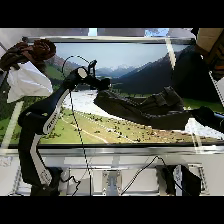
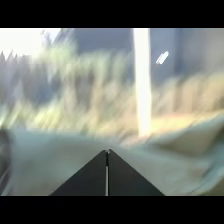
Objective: Fold the shirts.
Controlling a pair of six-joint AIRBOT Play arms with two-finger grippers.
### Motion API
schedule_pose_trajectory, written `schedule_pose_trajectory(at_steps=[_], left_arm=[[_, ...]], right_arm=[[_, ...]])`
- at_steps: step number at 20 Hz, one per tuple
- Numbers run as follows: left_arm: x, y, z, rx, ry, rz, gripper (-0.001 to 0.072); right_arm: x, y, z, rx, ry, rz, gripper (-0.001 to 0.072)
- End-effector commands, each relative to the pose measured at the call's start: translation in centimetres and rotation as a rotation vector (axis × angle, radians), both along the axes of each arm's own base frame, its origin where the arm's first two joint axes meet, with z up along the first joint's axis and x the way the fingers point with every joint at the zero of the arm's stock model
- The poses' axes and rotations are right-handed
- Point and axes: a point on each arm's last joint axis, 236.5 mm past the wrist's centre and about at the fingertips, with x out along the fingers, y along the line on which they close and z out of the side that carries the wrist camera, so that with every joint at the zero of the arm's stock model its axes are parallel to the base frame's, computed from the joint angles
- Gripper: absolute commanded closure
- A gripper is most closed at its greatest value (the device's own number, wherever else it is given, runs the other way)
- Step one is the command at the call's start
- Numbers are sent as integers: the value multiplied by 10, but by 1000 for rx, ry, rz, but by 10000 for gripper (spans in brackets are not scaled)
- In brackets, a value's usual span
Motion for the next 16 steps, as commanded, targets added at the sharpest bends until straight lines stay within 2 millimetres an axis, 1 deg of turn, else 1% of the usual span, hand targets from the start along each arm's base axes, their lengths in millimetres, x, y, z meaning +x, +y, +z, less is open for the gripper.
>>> schedule_pose_trajectory(at_steps=[1, 2, 3, 4, 5, 6, 7, 8, 9, 10, 11, 12, 13, 16], left_arm=[[33, -11, 53, -103, -137, 57, 686], [25, -15, 60, -102, -117, 13, 685], [9, -18, 60, -83, -86, -60, 679], [-8, -18, 56, -53, -54, -139, 466], [-20, -16, 49, -23, -26, -190, 91], [-27, -8, 42, 15, 4, -213, 16], [-33, 4, 31, 71, 39, -222, 17], [-37, 21, 19, 145, 75, -222, 19], [-45, 43, 5, 245, 131, -213, 20], [-57, 61, -5, 327, 190, -225, 20], [-75, 69, -10, 361, 259, -261, 20], [-88, 70, -11, 364, 305, -295, 20], [-90, 71, -12, 368, 314, -303, 20], [-82, 68, -20, 355, 316, -252, 21]], right_arm=[[-1, -2, -2, -13, 6, -2, 690], [-2, -4, -3, -20, 12, -5, 690], [-2, -6, -4, -27, 18, -7, 690], [-3, -6, -5, -29, 20, -8, 690], [-3, -6, -5, -28, 19, -8, 690], [-3, -6, -5, -28, 19, -7, 690], [-3, -6, -5, -27, 20, -6, 690], [-3, -5, -5, -26, 22, -5, 690], [-3, -5, -5, -26, 22, -4, 690], [-3, -5, -5, -26, 22, -4, 690], [-3, -5, -5, -26, 22, -5, 690], [-3, -5, -5, -26, 22, -5, 690], [-3, -5, -5, -26, 22, -5, 691], [-4, -4, -5, -21, 23, -1, 690]])
